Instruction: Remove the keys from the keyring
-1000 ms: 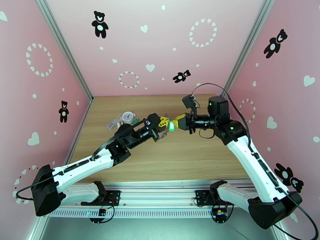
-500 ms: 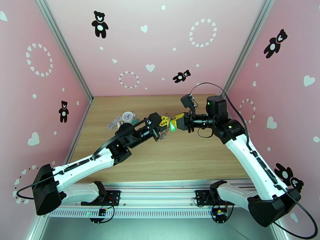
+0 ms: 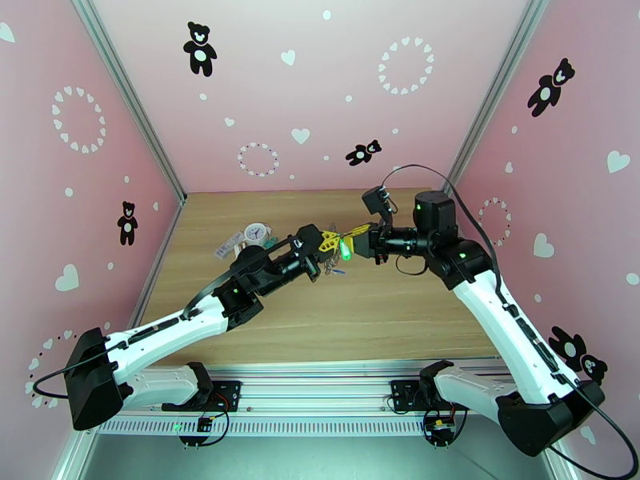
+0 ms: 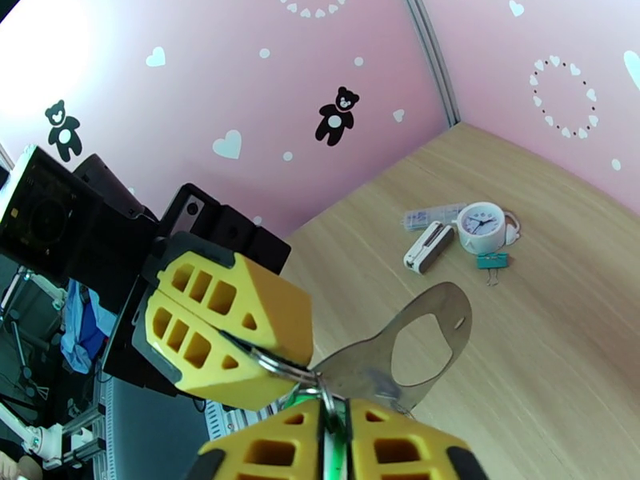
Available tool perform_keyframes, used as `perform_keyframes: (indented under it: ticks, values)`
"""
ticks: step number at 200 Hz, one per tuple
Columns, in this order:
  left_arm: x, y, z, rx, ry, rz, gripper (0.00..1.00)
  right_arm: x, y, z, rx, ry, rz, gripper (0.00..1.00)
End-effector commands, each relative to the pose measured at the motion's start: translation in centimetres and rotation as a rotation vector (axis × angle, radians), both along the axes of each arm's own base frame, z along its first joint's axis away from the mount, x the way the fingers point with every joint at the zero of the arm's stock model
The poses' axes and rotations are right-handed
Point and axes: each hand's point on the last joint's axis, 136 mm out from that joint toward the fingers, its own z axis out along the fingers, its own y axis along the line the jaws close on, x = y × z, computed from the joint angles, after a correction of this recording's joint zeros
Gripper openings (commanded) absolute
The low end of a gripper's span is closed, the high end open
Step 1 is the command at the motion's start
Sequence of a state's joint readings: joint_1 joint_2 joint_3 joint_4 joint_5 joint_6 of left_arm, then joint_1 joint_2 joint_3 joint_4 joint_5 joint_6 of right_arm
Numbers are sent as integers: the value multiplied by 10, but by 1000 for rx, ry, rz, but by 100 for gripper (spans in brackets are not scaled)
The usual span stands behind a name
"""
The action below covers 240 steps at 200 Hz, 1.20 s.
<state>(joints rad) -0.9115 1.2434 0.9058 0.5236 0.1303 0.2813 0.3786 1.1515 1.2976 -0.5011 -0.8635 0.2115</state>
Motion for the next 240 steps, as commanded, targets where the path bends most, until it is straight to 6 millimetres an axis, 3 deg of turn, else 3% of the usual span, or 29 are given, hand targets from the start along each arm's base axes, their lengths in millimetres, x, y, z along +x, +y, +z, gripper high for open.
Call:
perform_keyframes:
  ticks: [1,38,144,240]
  values:
    - [-8,-7,18,-21,-46,-29,0,0,-3,9,-11,-40,-29,8]
    - [-4,-6,17,-11,-51,-8,0,-4,-6,9,-15,-50,-37,0]
    - [12,-1,21,-27,-31,84,0,-15,2,9,23,-52,32,0]
    - [13,-3,8,18,-38,90,0,-37,-7,37,57,-267,14,0]
